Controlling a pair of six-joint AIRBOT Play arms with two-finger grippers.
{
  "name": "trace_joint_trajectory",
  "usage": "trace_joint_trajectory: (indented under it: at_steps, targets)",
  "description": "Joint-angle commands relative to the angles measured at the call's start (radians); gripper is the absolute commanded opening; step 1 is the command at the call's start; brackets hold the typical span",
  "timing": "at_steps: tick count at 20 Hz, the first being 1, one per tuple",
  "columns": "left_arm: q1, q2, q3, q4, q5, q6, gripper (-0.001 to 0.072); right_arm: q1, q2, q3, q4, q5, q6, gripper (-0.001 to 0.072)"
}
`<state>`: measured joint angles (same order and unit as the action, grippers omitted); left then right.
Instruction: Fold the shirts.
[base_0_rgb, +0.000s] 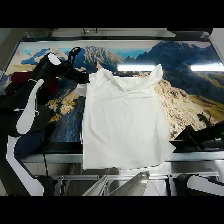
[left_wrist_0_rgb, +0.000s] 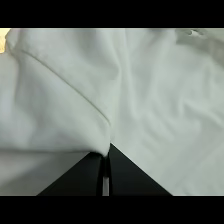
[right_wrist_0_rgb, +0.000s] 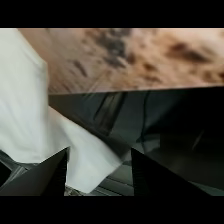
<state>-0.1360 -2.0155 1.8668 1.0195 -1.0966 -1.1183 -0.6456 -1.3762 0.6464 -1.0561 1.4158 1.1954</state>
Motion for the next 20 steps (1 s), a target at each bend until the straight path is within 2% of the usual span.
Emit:
trace_joint_trajectory:
  at_steps: [1, 4, 5, 6, 7, 9, 10, 11, 13, 16, 18, 20]
  targets:
    - [-0.001, -0.001, 0.012, 0.001, -0.017, -0.002, 0.0020, 0.025, 0.000, -0.051, -0.054, -0.026, 0.013, 0.0462]
    - [0.000, -0.001, 0.012, 0.001, -0.027, -0.001, 0.0020, 0.094, 0.000, -0.051, -0.047, -0.047, 0.005, 0.0459]
    - [0.000, -0.001, 0.012, 0.001, -0.027, -0.001, 0.0020, 0.125, -0.001, -0.051, -0.048, -0.050, 0.005, 0.0425]
    - [0.000, -0.001, 0.012, 0.001, -0.027, -0.001, 0.0020, 0.155, 0.000, -0.051, -0.047, -0.051, 0.001, 0.0287]
    - [0.000, -0.001, 0.012, 0.001, -0.029, -0.002, 0.0019, 0.177, 0.000, -0.050, -0.047, -0.052, 0.001, 0.0222]
    - [0.000, -0.001, 0.012, 0.000, -0.043, -0.002, 0.0020, 0.204, 0.000, -0.043, -0.039, -0.058, -0.006, 0.0221]
    - [0.003, -0.001, 0.012, 0.000, -0.055, -0.002, 0.0020, 0.207, 0.001, -0.038, -0.014, -0.055, -0.024, 0.0194]
    - [0.007, 0.000, 0.012, 0.000, -0.068, -0.001, 0.0020, 0.207, 0.003, -0.029, 0.024, -0.043, -0.052, 0.0010]
    - [0.027, 0.010, 0.012, 0.000, -0.096, -0.006, 0.0020, 0.207, 0.027, 0.016, 0.077, -0.026, -0.074, 0.0015]
    - [0.082, 0.041, 0.012, 0.000, -0.111, -0.067, 0.0020, 0.204, 0.052, 0.171, 0.082, -0.010, -0.062, 0.0015]
    - [0.127, 0.053, 0.012, -0.001, -0.187, -0.117, 0.0020, 0.205, 0.032, 0.299, 0.084, -0.097, -0.010, 0.0014]
    - [0.156, 0.054, -0.003, -0.003, -0.301, -0.164, 0.0020, 0.207, -0.039, 0.443, 0.117, -0.189, -0.001, 0.0015]
